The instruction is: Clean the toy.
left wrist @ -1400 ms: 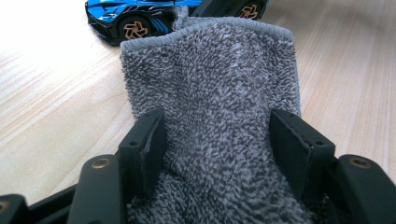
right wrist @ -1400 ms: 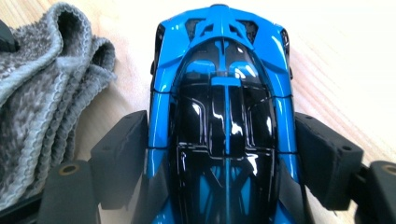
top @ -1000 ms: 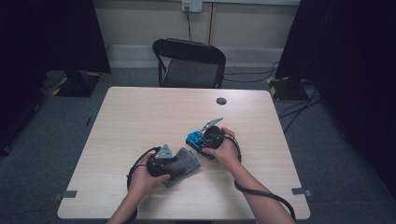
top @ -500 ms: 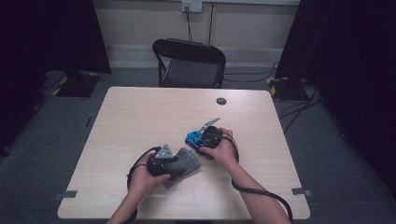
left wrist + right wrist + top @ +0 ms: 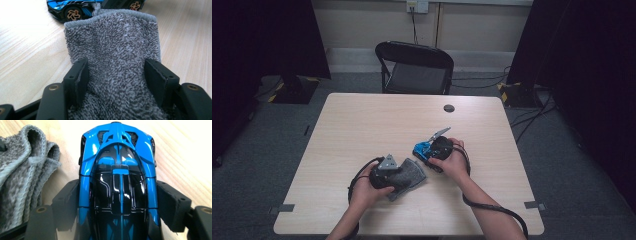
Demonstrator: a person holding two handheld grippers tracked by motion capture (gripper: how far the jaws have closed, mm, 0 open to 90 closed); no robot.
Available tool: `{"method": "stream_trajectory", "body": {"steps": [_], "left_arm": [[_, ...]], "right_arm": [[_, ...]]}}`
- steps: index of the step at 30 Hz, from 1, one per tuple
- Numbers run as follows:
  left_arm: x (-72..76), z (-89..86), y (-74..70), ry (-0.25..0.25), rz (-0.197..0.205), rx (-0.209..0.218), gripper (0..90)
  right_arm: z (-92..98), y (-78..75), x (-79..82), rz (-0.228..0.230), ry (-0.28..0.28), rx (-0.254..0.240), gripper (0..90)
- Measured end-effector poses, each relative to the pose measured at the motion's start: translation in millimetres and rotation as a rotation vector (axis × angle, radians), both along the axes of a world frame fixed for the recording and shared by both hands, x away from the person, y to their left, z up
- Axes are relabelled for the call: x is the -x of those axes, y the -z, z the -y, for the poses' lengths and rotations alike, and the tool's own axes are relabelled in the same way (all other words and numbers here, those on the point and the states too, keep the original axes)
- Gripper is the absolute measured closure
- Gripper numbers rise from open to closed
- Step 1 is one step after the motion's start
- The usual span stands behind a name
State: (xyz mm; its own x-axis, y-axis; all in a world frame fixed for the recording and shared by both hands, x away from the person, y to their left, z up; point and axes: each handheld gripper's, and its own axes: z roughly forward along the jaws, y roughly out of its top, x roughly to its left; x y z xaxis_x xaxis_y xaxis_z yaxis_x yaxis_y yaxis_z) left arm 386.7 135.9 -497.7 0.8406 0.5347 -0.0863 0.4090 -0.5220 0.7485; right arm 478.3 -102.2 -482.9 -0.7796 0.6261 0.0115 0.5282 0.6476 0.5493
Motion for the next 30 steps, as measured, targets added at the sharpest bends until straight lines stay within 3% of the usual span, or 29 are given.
{"method": "stream_trajectory", "body": {"steps": [9,18,22,23,24,25,28,30], "left_arm": [[-0.5,0.0,-0.2,0.000,-0.002,-0.002,37.5],[-0.2,1.1,-0.6,-0.013,-0.010,-0.002,37.6],[0.9,4.0,-2.0,-0.021,-0.010,-0.028,37.6],[1.3,4.0,-2.3,-0.020,-0.017,-0.026,39.4],[1.9,3.3,-4.0,-0.010,-0.037,-0.016,47.9],[2.6,2.8,-5.9,-0.018,-0.049,-0.017,63.4],[1.5,-0.3,-9.4,-0.068,-0.063,-0.002,70.9],[-2.0,-8.7,-13.0,-0.117,-0.052,0.017,72.3]], "right_arm": [[19.6,-4.3,3.5,-0.008,0.027,-0.013,26.1],[27.3,-11.6,12.4,-0.002,-0.001,-0.017,26.1],[28.7,-14.8,15.7,0.003,-0.011,-0.017,26.1],[29.1,-15.5,16.7,0.002,-0.018,-0.018,26.2],[29.4,-16.0,17.6,0.002,-0.020,-0.015,26.2],[29.8,-16.5,18.6,0.004,-0.024,-0.014,26.2],[31.9,-18.0,22.5,0.005,-0.033,-0.026,26.2],[33.3,-19.3,25.1,0.001,-0.044,-0.042,26.2]]}}
